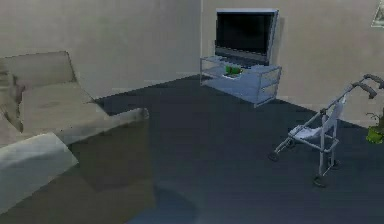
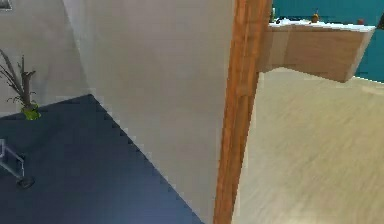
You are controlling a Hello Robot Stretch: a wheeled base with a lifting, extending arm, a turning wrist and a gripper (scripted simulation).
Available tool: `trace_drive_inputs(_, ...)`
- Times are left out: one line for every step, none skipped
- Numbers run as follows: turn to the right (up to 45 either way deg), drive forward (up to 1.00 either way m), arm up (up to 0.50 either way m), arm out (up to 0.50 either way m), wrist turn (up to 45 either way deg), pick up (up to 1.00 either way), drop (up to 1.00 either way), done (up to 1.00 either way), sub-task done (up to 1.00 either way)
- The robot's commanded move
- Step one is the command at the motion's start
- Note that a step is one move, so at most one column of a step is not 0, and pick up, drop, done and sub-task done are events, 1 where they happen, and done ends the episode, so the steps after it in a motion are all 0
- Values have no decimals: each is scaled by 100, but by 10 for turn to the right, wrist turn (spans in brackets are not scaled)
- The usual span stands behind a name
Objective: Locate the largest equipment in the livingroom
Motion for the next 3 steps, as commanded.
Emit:
trace_drive_inputs(150,0,0,0,0,0,0,0,0)
trace_drive_inputs(0,85,0,0,0,0,0,0,0)
trace_drive_inputs(-30,0,0,0,0,0,0,0,0)
